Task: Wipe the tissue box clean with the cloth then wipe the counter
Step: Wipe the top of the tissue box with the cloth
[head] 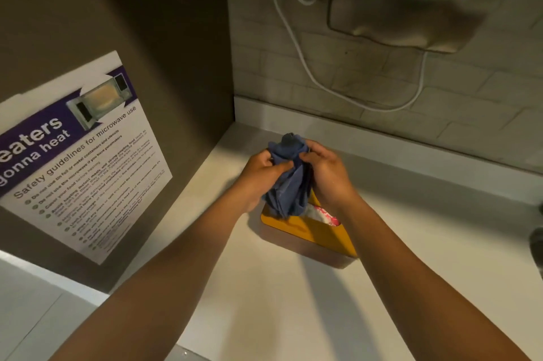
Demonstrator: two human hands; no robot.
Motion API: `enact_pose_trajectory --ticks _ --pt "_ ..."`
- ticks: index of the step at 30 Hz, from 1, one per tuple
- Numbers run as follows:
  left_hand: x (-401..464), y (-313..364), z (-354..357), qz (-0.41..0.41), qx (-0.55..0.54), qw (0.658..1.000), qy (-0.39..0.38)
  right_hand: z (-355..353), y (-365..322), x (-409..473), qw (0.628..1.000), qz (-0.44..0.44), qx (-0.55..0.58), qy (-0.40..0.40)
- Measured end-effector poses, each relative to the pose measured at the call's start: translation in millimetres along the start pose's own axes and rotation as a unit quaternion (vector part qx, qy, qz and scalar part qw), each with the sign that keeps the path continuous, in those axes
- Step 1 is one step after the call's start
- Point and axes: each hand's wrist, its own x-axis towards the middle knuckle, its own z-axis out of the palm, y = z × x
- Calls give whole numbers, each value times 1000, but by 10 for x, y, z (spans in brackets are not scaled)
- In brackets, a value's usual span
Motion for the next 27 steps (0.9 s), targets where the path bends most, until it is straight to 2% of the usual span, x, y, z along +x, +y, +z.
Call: enact_pose_trajectory --ticks 3,6,8,11,15,18,21,25,27 --pt "51 99 -127 44 45 998 21 -218 27 -163 975 -60 -211 -15" --pt "129 251 -398 123 184 973 64 -605 176 -328 907 -37 -419 18" --pt "193 282 -572 177 266 942 103 -780 276 -428 865 -33 -500 44" --pt "194 234 -625 263 356 888 126 -879 448 -524 829 -59 -552 66" --pt "134 -46 -502 338 446 828 24 -885 728 -617 802 -83 -592 25" --pt "92 -256 -351 316 427 844 -69 -887 830 -634 797 -88 -596 37" --pt "120 -369 -261 300 415 856 -70 -854 862 -638 790 -88 -605 51" --pt "181 -399 -268 351 446 817 -104 -845 893 -628 788 -88 -605 63" --pt "244 -416 -243 351 497 790 -75 -854 901 -624 790 -87 -604 65"
